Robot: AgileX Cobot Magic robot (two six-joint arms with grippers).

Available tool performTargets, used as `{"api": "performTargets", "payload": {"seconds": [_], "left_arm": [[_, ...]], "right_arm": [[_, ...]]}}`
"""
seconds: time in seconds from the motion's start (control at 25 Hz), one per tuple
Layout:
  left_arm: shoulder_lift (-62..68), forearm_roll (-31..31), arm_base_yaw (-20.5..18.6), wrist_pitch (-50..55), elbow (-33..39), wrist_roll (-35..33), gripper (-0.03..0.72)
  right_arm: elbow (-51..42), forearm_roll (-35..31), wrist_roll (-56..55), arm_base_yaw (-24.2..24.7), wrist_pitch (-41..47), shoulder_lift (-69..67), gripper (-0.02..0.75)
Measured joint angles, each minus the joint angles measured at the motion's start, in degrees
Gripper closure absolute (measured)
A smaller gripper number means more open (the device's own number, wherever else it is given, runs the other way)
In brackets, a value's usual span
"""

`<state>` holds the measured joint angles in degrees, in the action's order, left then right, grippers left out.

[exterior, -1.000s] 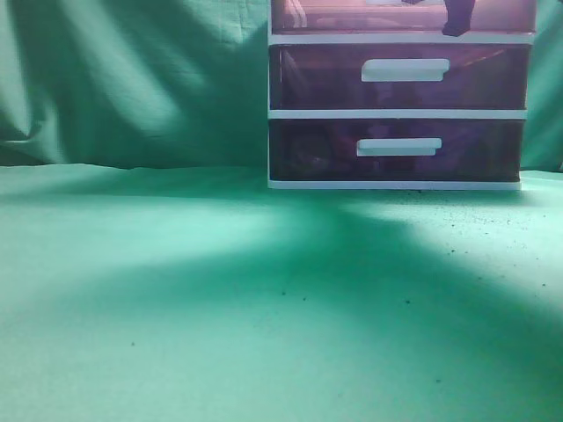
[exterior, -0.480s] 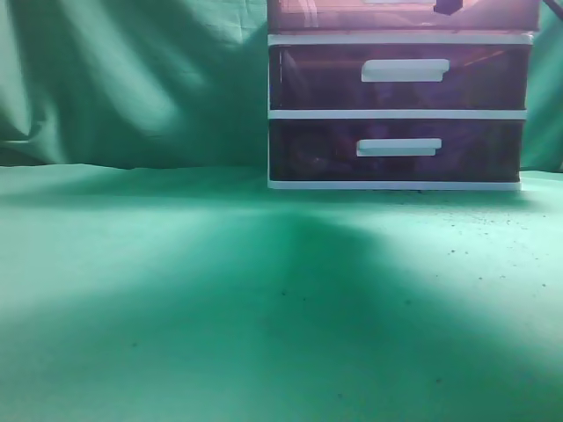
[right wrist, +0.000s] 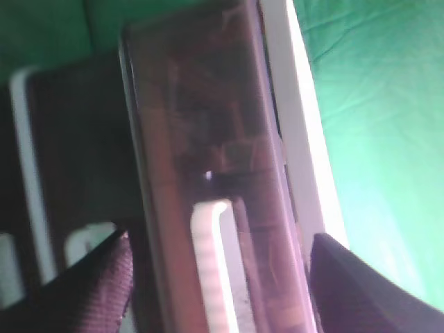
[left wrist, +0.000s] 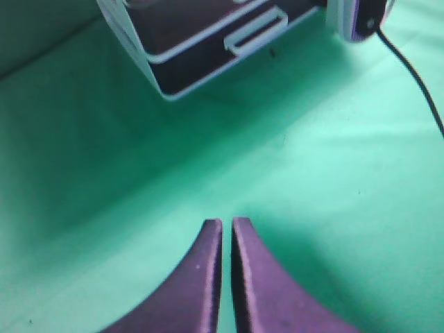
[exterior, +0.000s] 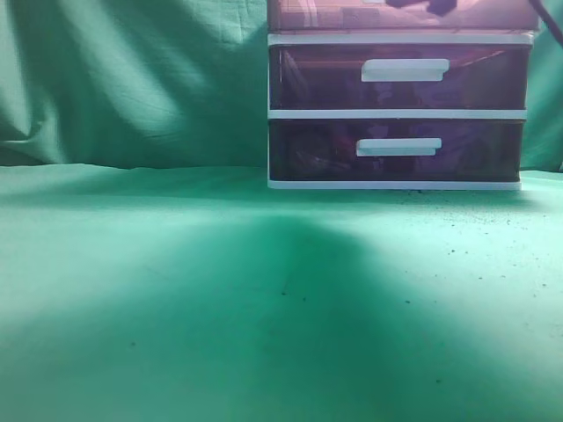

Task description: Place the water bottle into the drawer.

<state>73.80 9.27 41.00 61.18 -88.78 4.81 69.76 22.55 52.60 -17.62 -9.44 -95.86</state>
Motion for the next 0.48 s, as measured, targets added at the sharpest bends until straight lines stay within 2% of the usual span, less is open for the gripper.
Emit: {"api": "performTargets", "payload": {"seconds": [0.2,0.32,0.4,0.48], "left_arm": [[-7.9,-0.1,0.0,-4.9,1.9,0.0,0.688],[-16.0,-0.3,0.0,-8.6,7.5,0.0,0.688],[-21.8,-1.2,0.0,-11.4,13.4,0.0,0.688],[-28.2,-2.3,0.0,-14.8,19.6,0.0,0.688]], "right_arm": [[-0.1,-2.8,-14.6,-5.5,17.8,9.0,0.26],[-0.1,-3.5,-24.6,-8.7,29.5,16.4,0.26],[-0.1,-4.0,-32.5,-10.6,37.2,21.8,0.377],[-0.1,-4.9,-39.1,-11.7,44.0,26.5,0.563]]}}
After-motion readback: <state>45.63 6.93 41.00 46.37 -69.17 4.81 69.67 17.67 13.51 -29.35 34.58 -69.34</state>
